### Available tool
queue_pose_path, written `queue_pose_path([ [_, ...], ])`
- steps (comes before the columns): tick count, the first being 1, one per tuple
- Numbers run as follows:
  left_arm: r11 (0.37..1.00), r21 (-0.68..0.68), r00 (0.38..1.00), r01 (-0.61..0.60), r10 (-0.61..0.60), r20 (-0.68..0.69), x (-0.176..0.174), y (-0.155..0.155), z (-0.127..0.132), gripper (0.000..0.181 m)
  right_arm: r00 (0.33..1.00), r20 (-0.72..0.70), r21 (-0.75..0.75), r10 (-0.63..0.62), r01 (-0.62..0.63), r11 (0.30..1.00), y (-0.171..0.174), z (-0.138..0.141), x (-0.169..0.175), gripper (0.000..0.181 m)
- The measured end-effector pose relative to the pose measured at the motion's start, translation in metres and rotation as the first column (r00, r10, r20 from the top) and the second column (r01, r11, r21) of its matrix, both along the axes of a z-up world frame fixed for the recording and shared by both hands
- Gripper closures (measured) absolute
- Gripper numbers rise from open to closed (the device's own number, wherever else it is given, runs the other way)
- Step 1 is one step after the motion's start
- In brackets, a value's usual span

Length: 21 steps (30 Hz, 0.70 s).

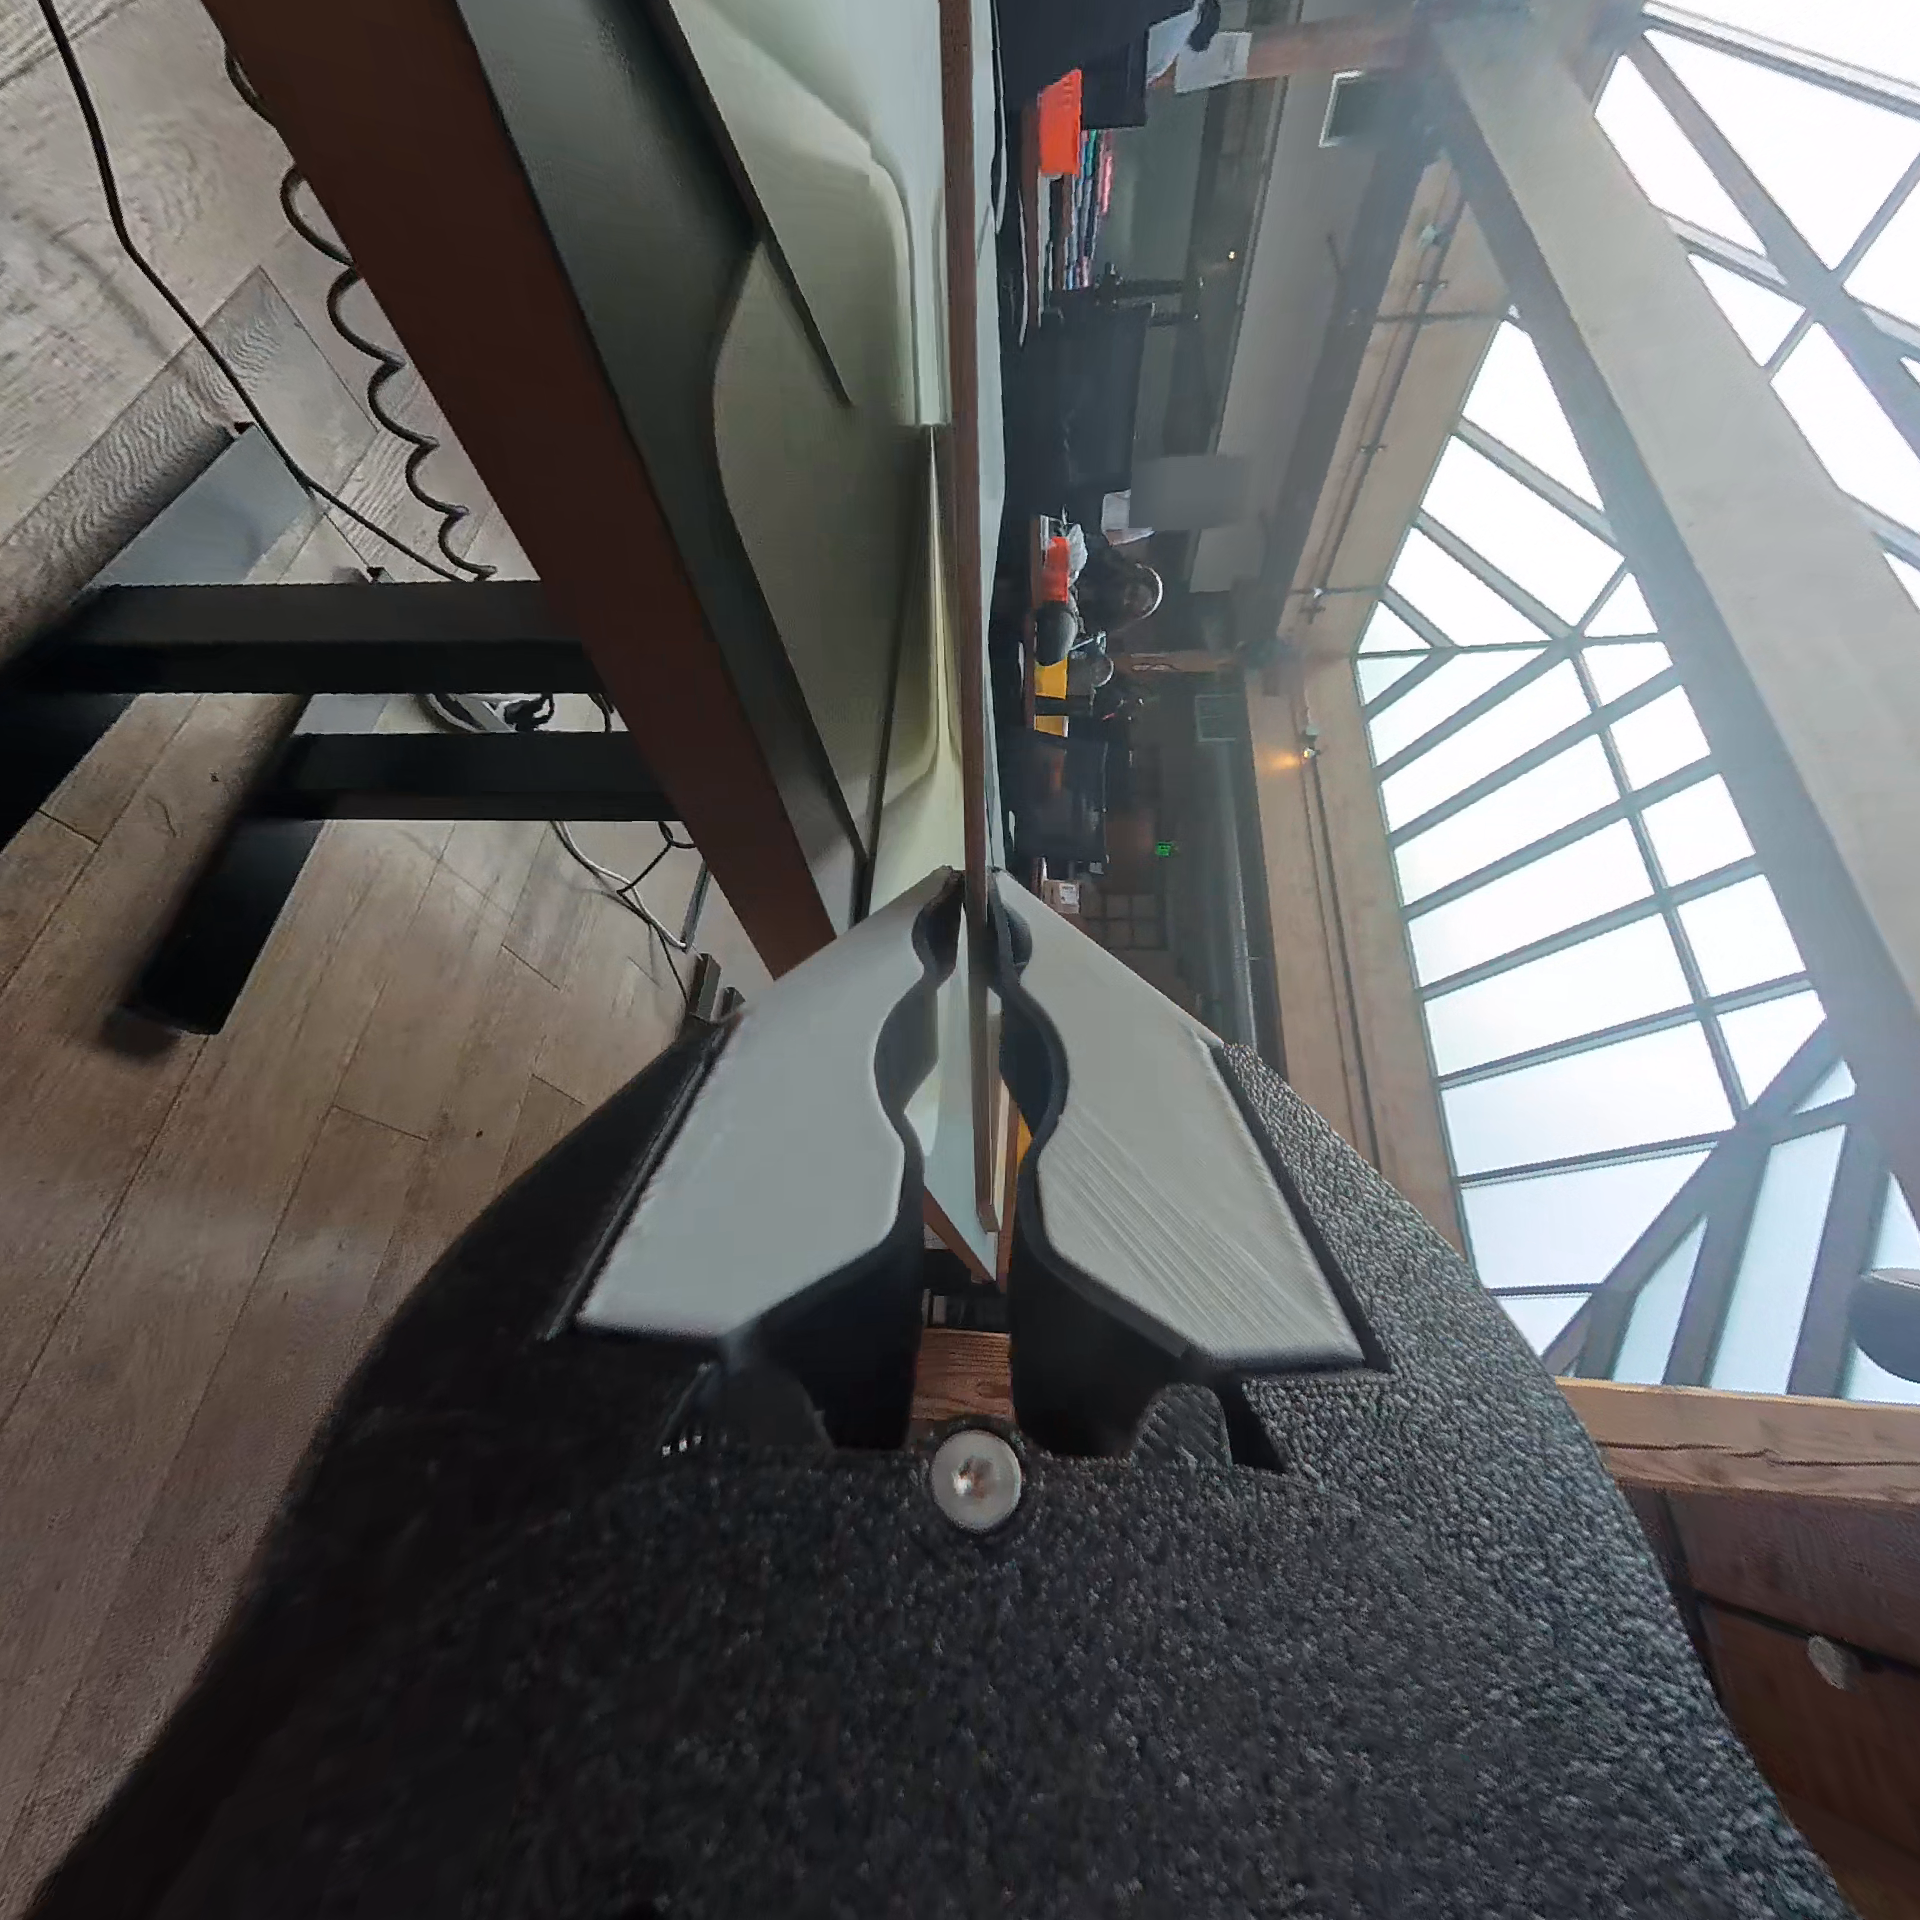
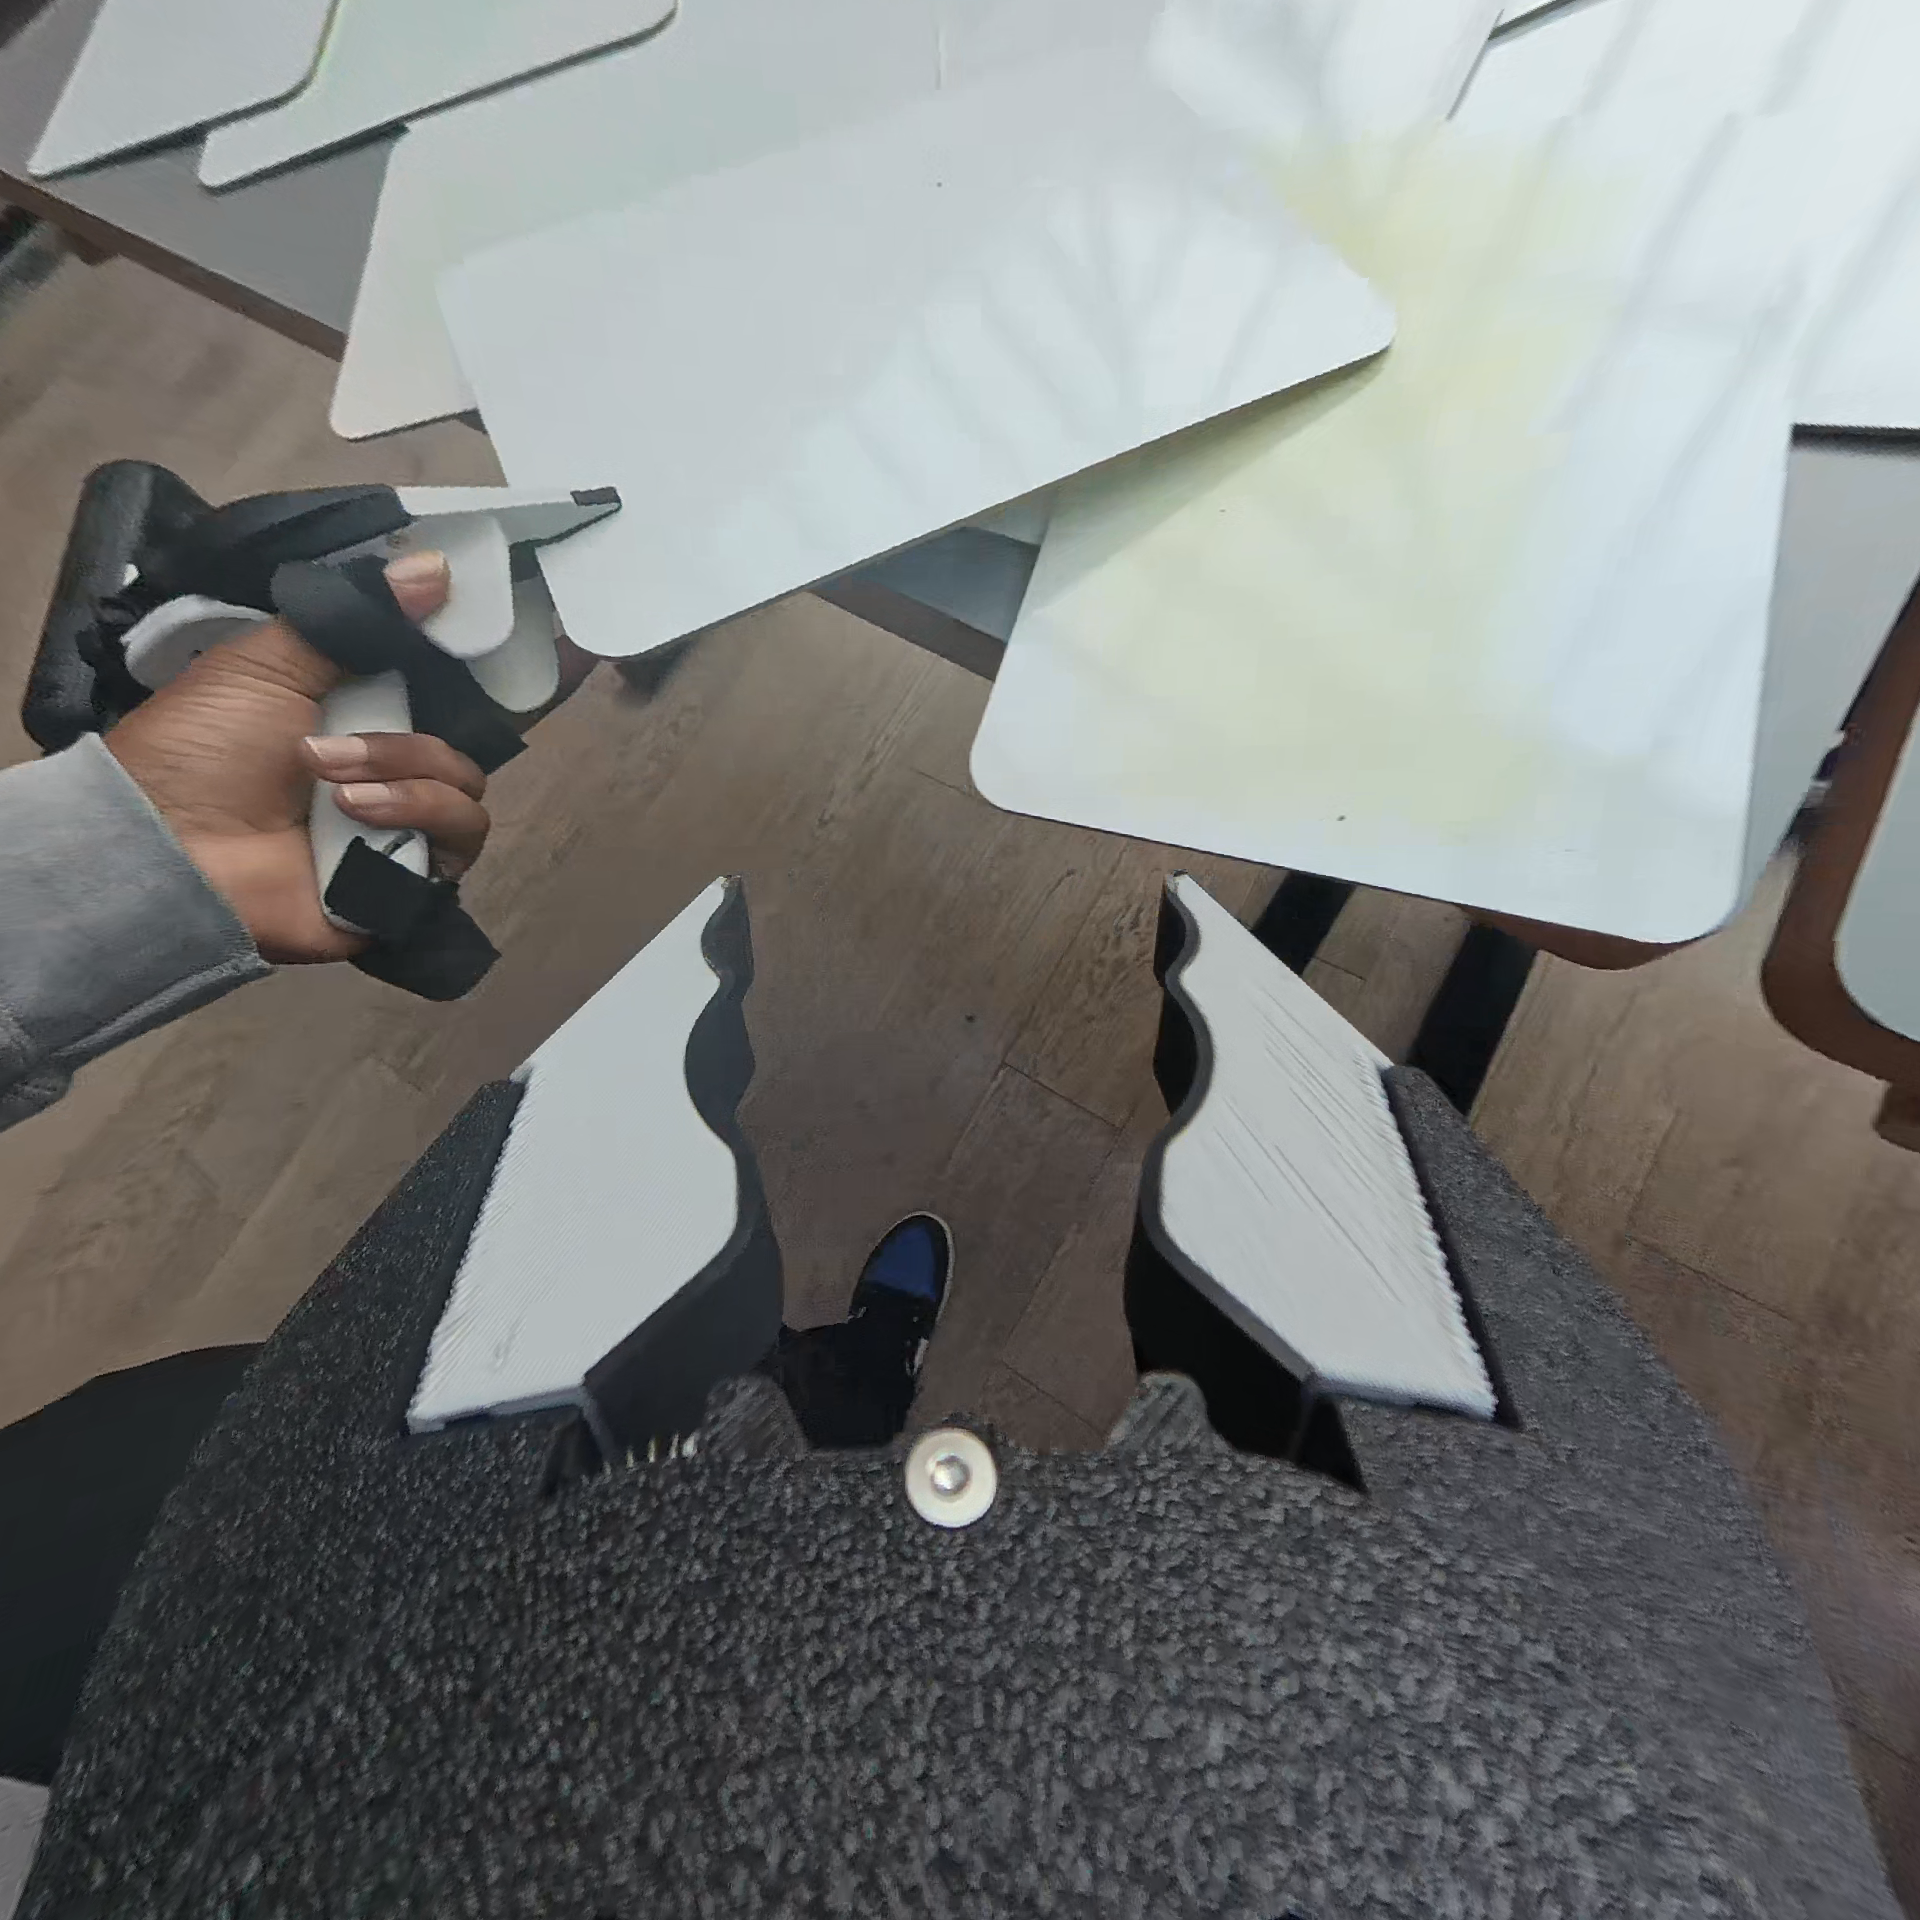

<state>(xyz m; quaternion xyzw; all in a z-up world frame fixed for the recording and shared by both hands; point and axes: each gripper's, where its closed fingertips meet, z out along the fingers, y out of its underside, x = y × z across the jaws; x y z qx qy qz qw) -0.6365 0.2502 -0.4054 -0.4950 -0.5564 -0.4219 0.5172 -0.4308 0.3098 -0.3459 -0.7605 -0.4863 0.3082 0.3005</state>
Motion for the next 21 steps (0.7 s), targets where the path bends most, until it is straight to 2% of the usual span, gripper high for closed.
queue_pose_path([
  [3,0.998,0.057,0.999,-0.006,0.003,0.052,0.023,-0.011,0.023,0.178,0.997,-0.072,-0.155,0.017,-0.028,0.987,-0.031,-0.009,-0.014,0.102],
  [6,0.994,0.107,1.000,0.023,-0.024,0.016,0.048,-0.021,0.053,0.175,0.987,-0.156,-0.336,-0.032,-0.023,0.941,-0.049,-0.005,-0.026,0.097],
  [10,0.988,0.112,0.993,0.104,-0.095,-0.076,0.086,-0.029,0.085,0.177,0.948,-0.290,-0.523,-0.134,-0.040,0.851,-0.047,0.028,-0.033,0.094],
  [14,0.967,0.189,0.980,0.173,-0.149,-0.131,0.131,-0.025,0.125,0.177,0.901,-0.365,-0.653,-0.234,-0.069,0.754,-0.025,0.058,-0.026,0.094],
  [16,0.952,0.209,0.966,0.224,-0.188,-0.178,0.160,-0.017,0.144,0.178,0.873,-0.407,-0.689,-0.269,-0.100,0.718,-0.013,0.076,-0.016,0.101],
  [18,0.931,0.228,0.945,0.285,-0.232,-0.231,0.193,-0.006,0.162,0.178,0.836,-0.453,-0.717,-0.309,-0.137,0.683,0.000,0.096,0.000,0.115],
  [21,0.894,0.200,0.882,0.402,-0.318,-0.349,0.249,0.014,0.180,0.175,0.749,-0.536,-0.714,-0.389,-0.156,0.683,0.035,0.130,0.042,0.164],
])
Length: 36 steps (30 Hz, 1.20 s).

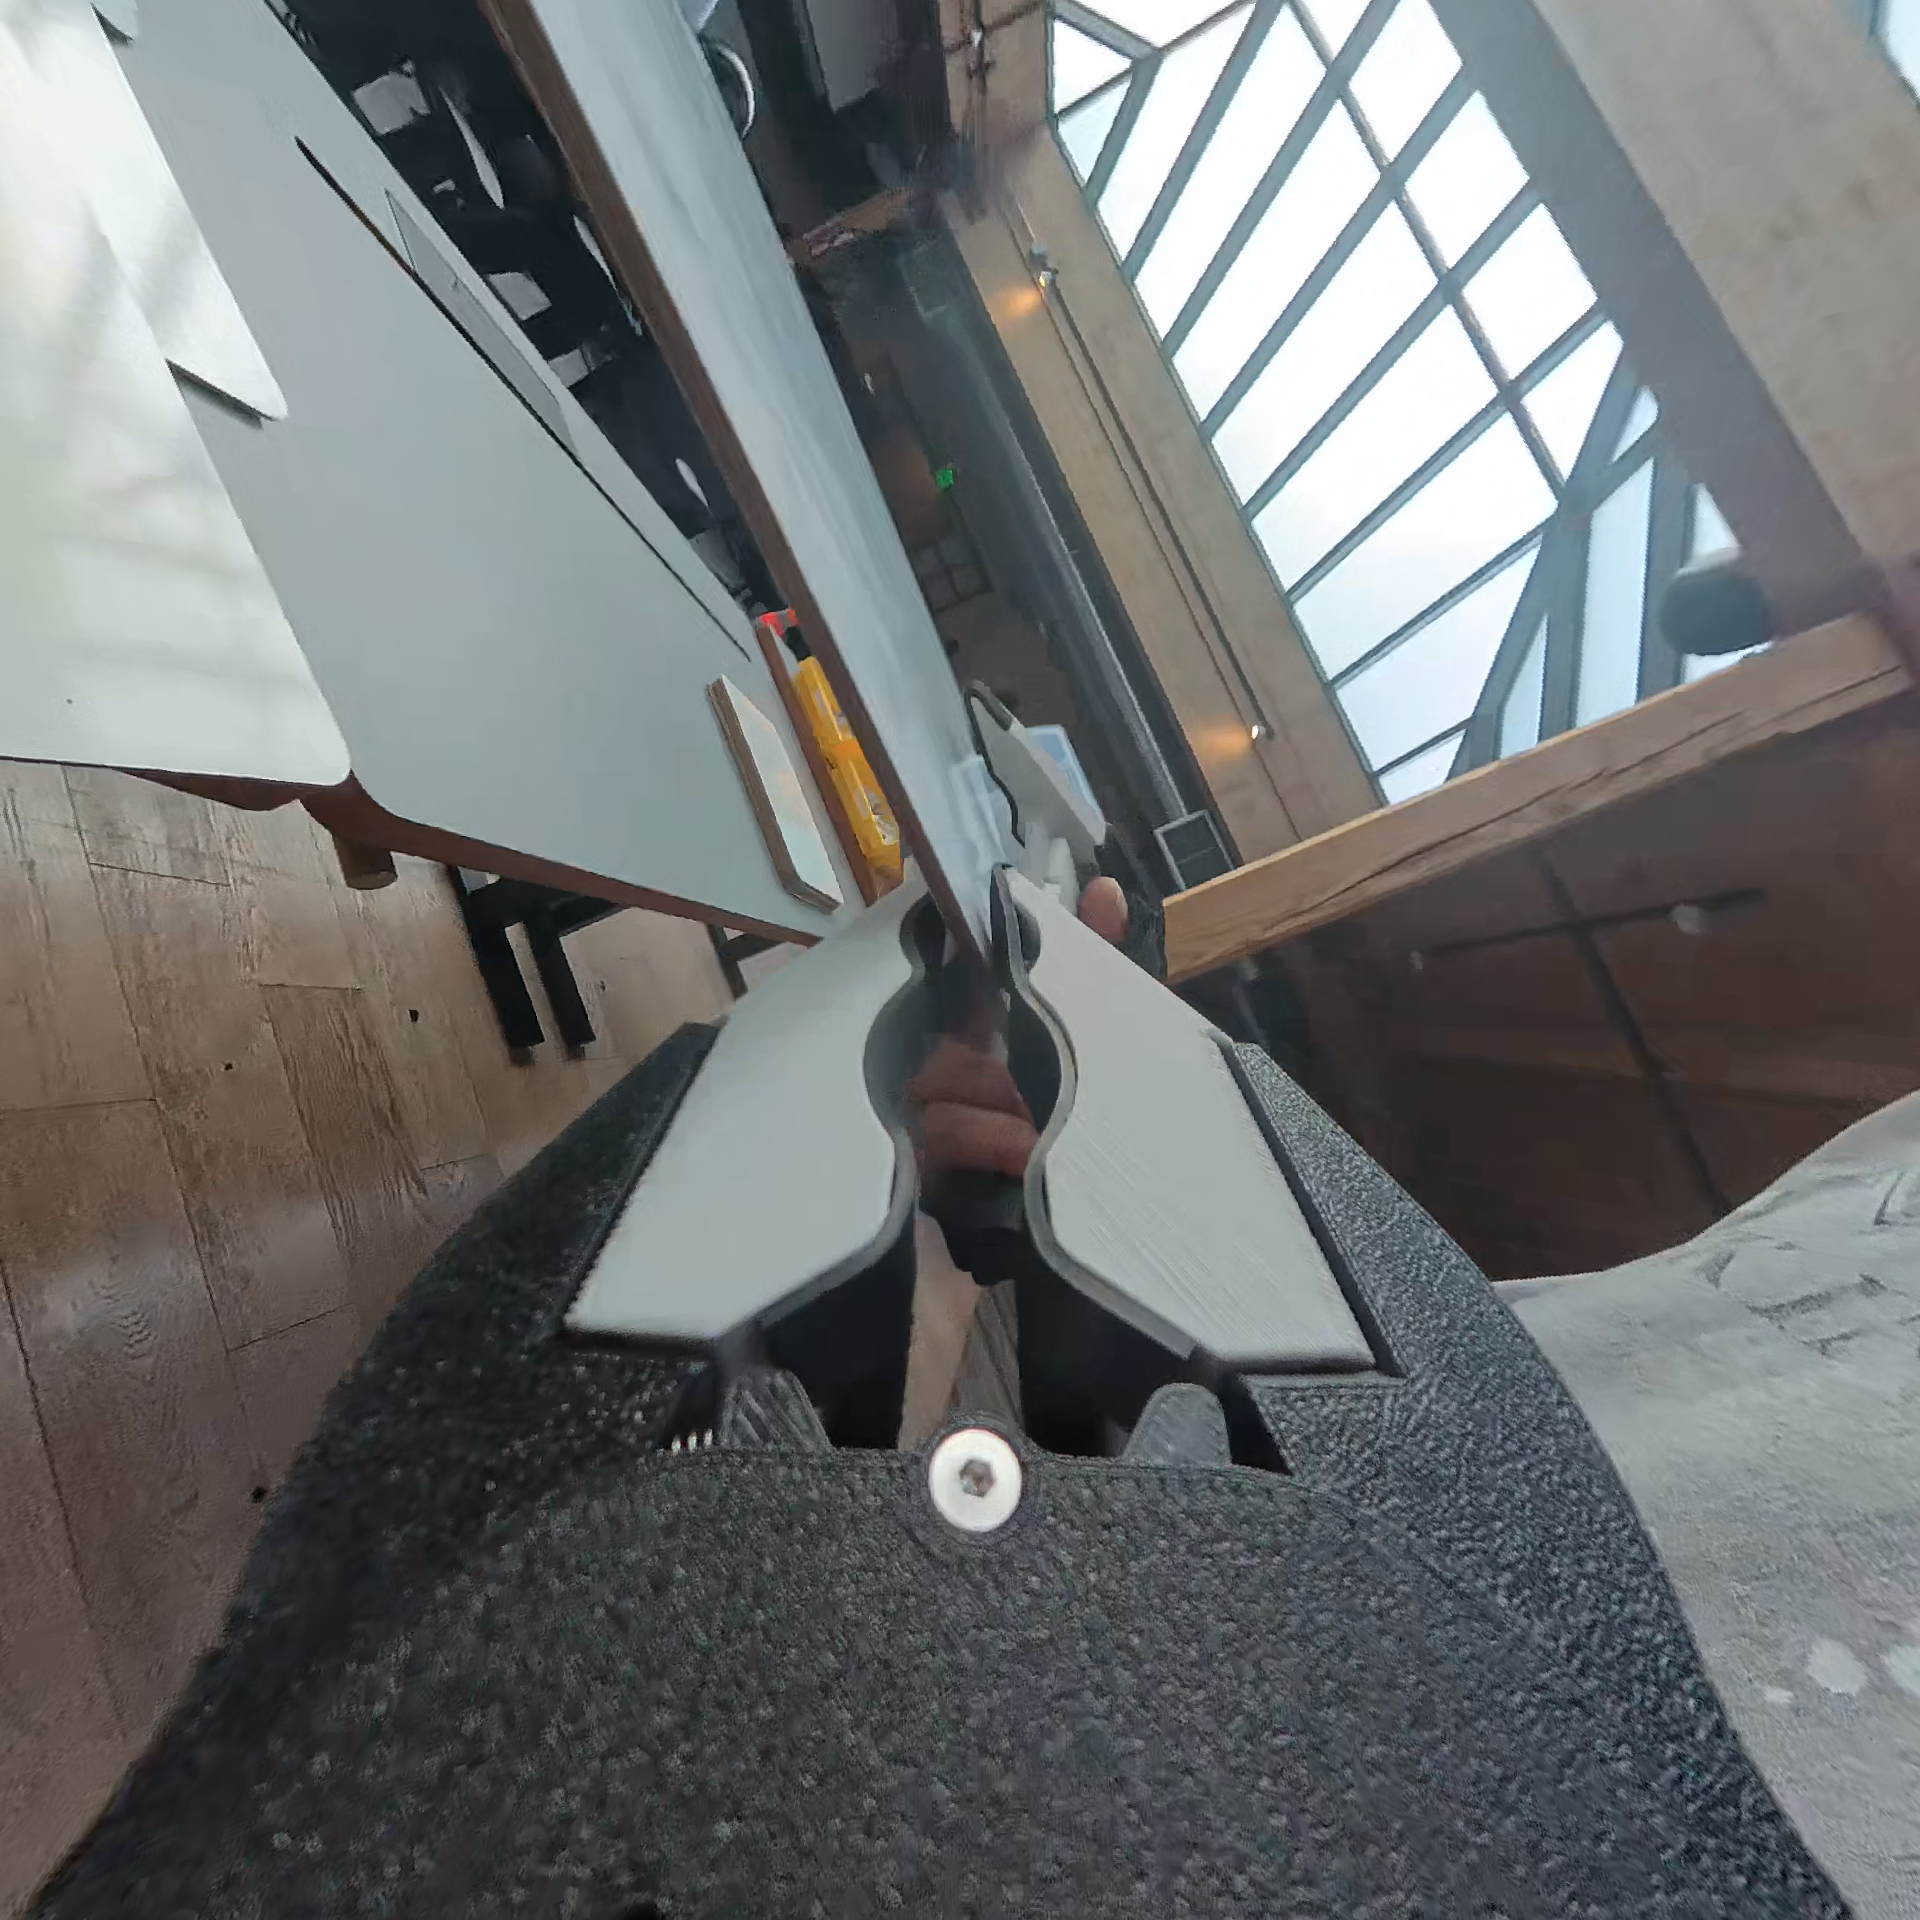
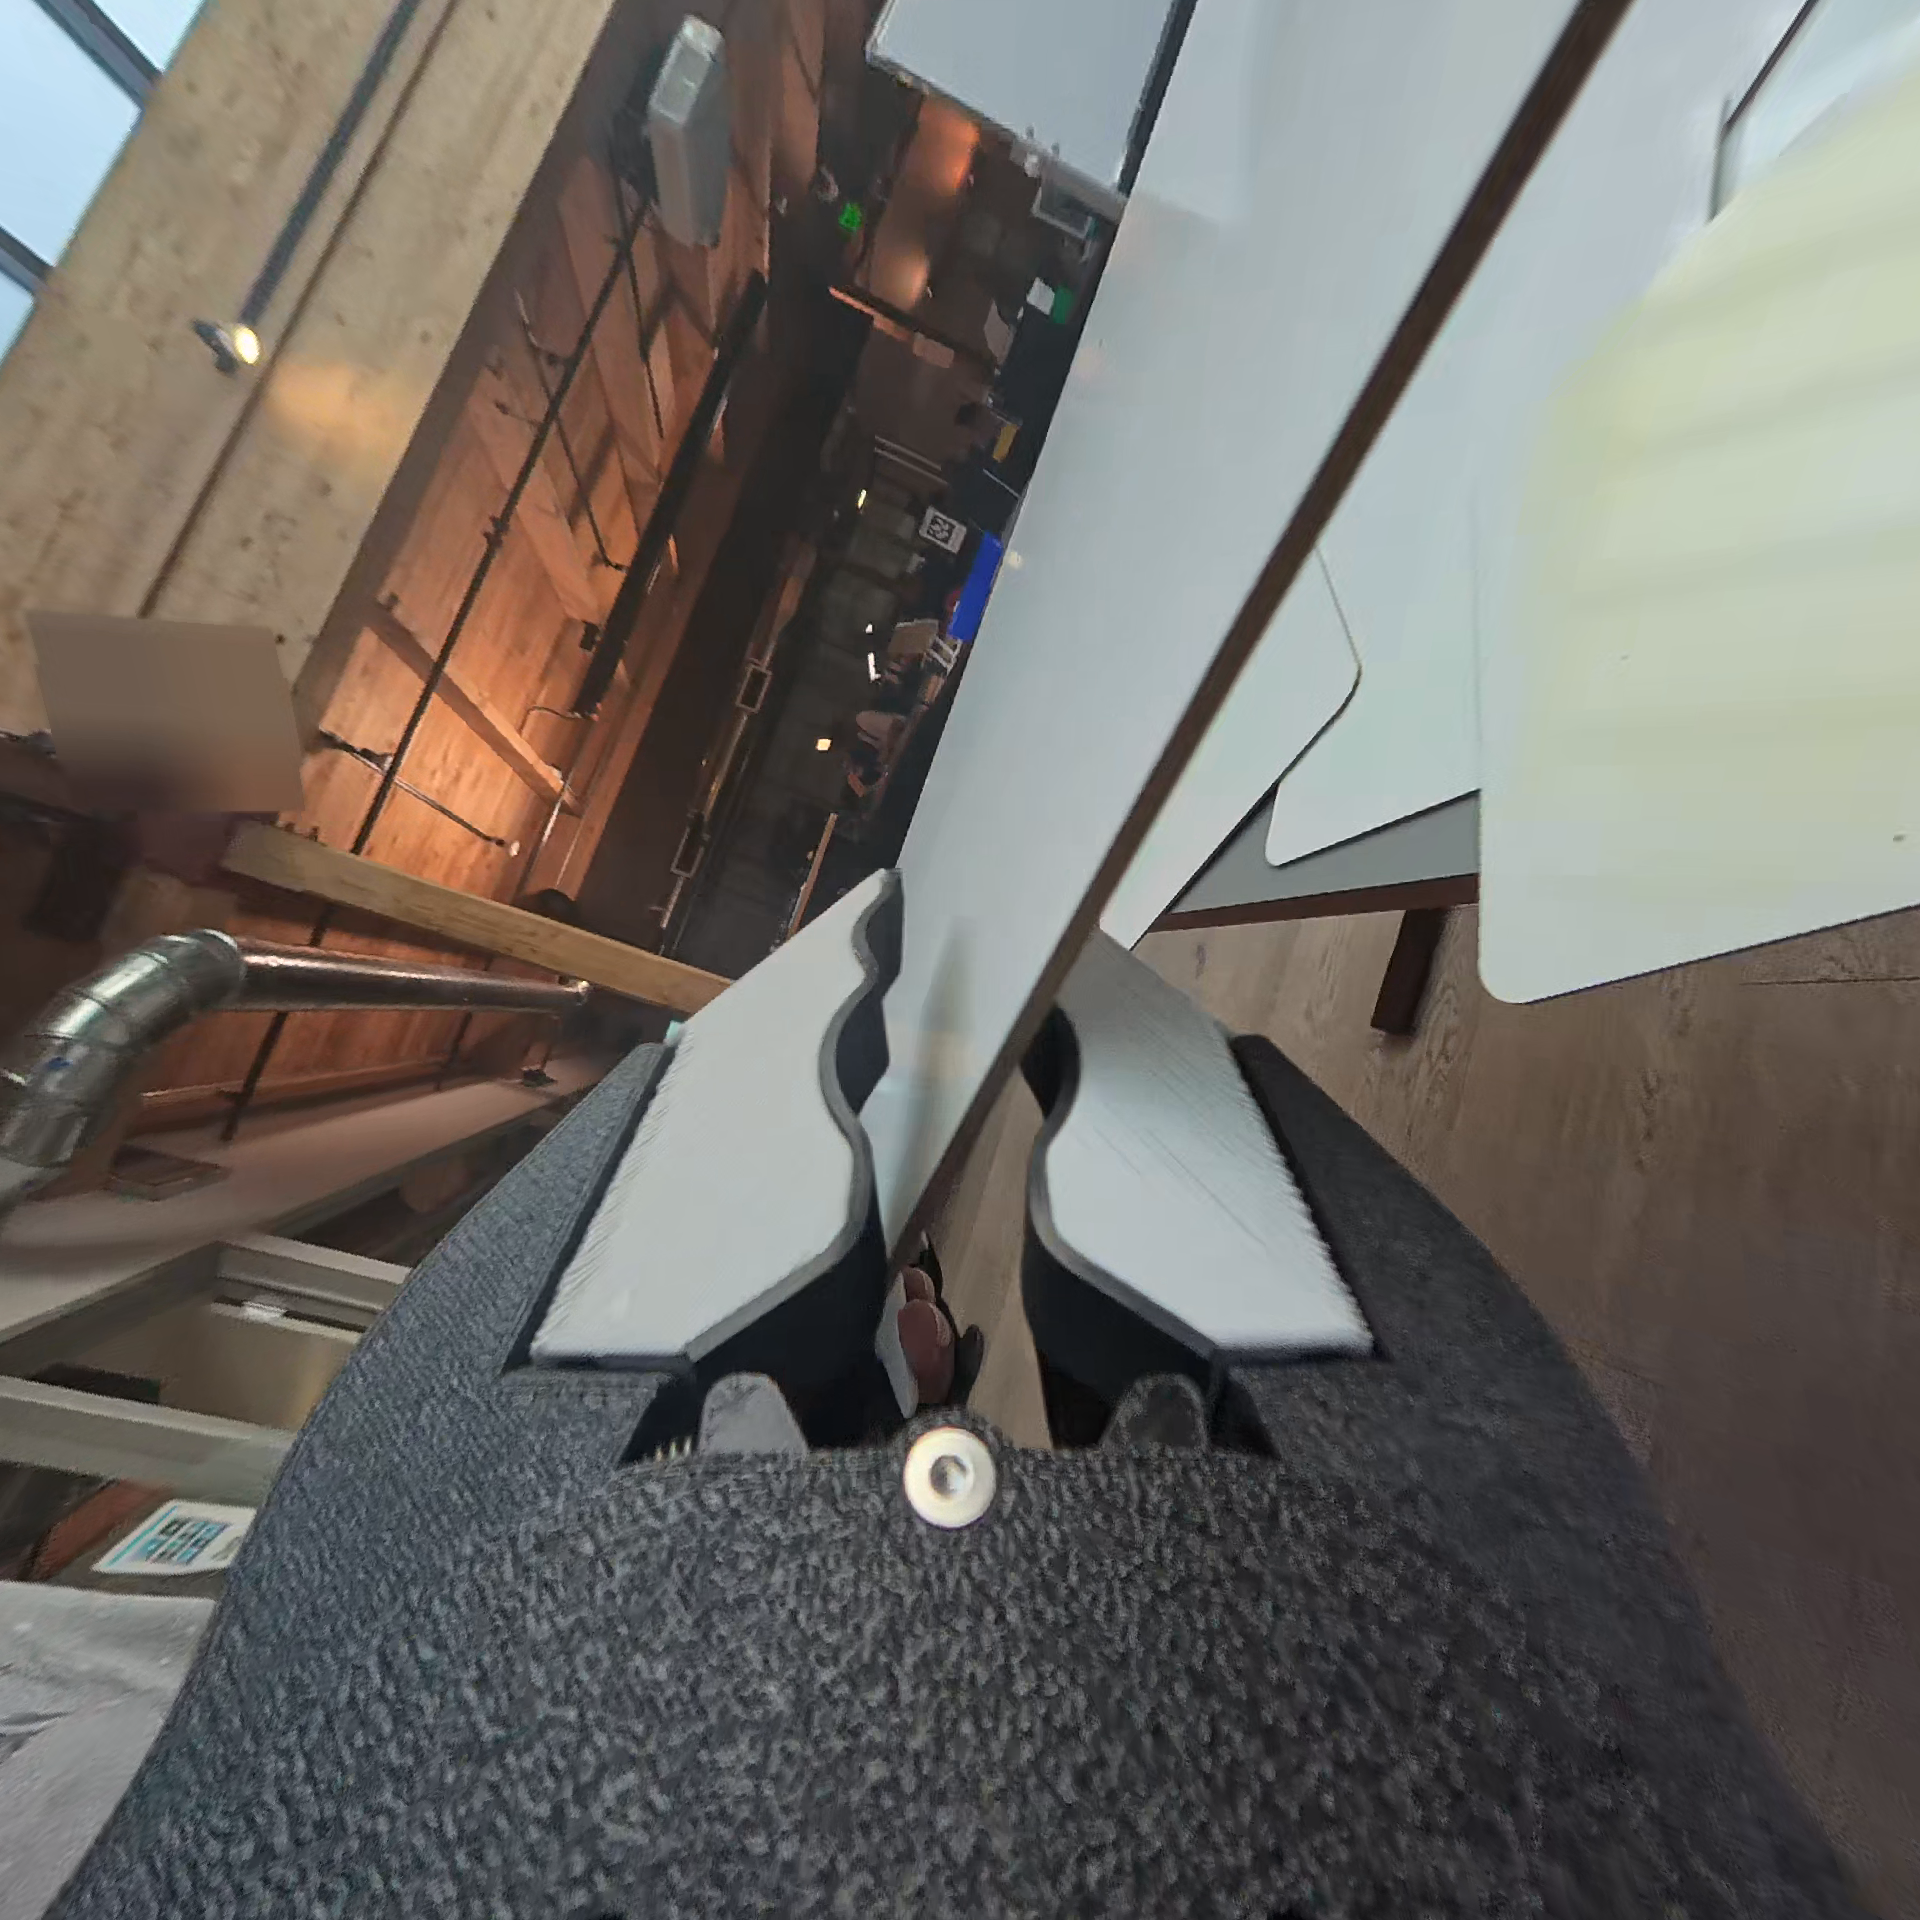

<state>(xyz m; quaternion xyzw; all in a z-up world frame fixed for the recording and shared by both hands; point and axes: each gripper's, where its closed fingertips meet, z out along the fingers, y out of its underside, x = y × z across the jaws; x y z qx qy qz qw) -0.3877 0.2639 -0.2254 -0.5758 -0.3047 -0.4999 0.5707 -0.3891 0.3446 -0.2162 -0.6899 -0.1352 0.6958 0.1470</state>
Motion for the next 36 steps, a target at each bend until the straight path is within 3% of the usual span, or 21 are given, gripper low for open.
queue_pose_path([
  [3,0.998,-0.016,0.981,0.061,-0.063,-0.185,0.049,0.025,0.016,0.168,0.995,-0.104,-0.053,-0.010,0.005,0.999,0.027,0.023,0.057,0.178],
  [4,0.998,-0.025,0.966,0.061,-0.066,-0.248,0.060,0.034,0.021,0.156,0.993,-0.115,-0.014,-0.008,0.007,1.000,0.036,0.031,0.078,0.178],
  [6,0.996,-0.066,0.935,0.053,-0.073,-0.348,0.074,0.051,0.025,0.132,0.995,-0.101,0.069,0.004,0.003,0.998,0.060,0.045,0.123,0.179],
  [10,0.987,-0.159,0.818,-0.021,-0.075,-0.571,0.085,0.091,0.021,0.119,0.995,-0.086,0.170,0.050,-0.035,0.985,0.112,0.071,0.223,0.179],
  [14,0.973,-0.151,0.834,0.173,-0.227,-0.503,0.136,0.151,0.033,0.115,0.997,0.004,0.241,0.081,-0.080,0.967,0.149,0.076,0.313,0.179],
  [18,0.938,-0.114,0.788,0.328,-0.338,-0.515,0.200,0.214,0.045,0.122,0.992,0.050,0.248,0.116,-0.125,0.961,0.168,0.073,0.381,0.179],
  [22,0.873,-0.142,0.722,0.466,-0.468,-0.509,0.261,0.273,0.042,0.131,0.986,0.077,0.249,0.147,-0.162,0.955,0.186,0.061,0.425,0.179],
  [23,0.854,-0.164,0.703,0.494,-0.504,-0.502,0.274,0.287,0.038,0.126,0.985,0.079,0.246,0.155,-0.170,0.954,0.191,0.059,0.433,0.179],
  [26,0.776,-0.160,0.656,0.610,-0.608,-0.446,0.314,0.323,0.034,0.145,0.982,0.112,0.233,0.151,-0.174,0.957,0.216,0.047,0.455,0.179],
  [30,0.696,-0.160,0.625,0.700,-0.706,-0.333,0.353,0.377,0.021,0.164,0.981,0.166,0.213,0.104,-0.138,0.967,0.271,0.031,0.485,0.180],
  [32,0.660,-0.121,0.630,0.742,-0.747,-0.212,0.368,0.408,0.019,0.170,0.984,0.174,0.201,0.031,-0.066,0.977,0.313,0.028,0.501,0.179],
  [36,0.613,-0.086,0.609,0.785,-0.790,-0.070,0.395,0.479,0.013,0.176,0.952,0.304,0.220,-0.019,-0.051,0.974,0.391,0.016,0.529,0.167],
])
